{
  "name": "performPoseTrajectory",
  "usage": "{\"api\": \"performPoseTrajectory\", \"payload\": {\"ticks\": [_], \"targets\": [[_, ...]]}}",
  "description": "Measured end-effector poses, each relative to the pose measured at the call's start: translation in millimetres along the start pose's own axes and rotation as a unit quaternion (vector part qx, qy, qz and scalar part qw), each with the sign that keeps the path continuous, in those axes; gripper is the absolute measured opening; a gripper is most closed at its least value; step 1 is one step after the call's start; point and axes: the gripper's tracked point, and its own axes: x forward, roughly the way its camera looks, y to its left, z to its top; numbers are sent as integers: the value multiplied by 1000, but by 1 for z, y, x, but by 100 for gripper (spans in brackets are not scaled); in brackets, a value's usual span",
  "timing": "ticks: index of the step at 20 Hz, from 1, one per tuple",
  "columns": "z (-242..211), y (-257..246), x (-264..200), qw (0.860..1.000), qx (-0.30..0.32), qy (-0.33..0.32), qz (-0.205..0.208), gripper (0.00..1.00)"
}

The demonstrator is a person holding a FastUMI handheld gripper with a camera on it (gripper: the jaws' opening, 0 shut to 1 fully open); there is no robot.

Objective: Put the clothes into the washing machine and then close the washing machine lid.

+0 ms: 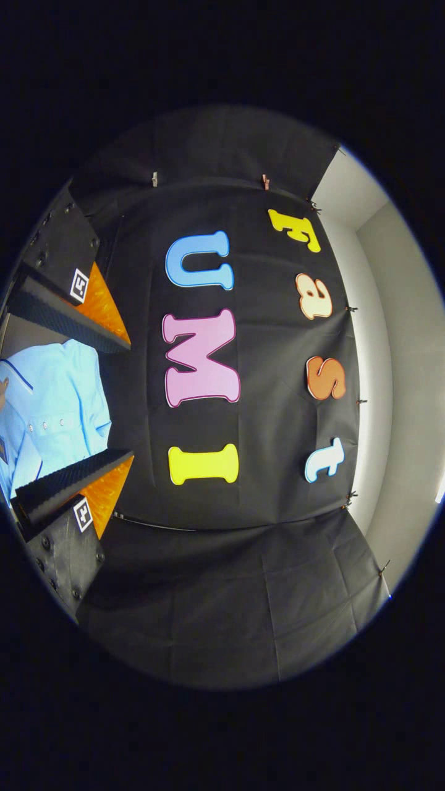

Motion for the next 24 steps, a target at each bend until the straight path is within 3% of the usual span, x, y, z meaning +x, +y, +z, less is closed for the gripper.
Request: {"api": "performPoseTrajectory", "payload": {"ticks": [6, 13, 24], "targets": [[-41, -18, 54, 996, -26, 88, -10, 98], [-100, -31, 97, 982, -38, 186, -19, 98], [-168, -50, 114, 957, -34, 287, -33, 98]]}}
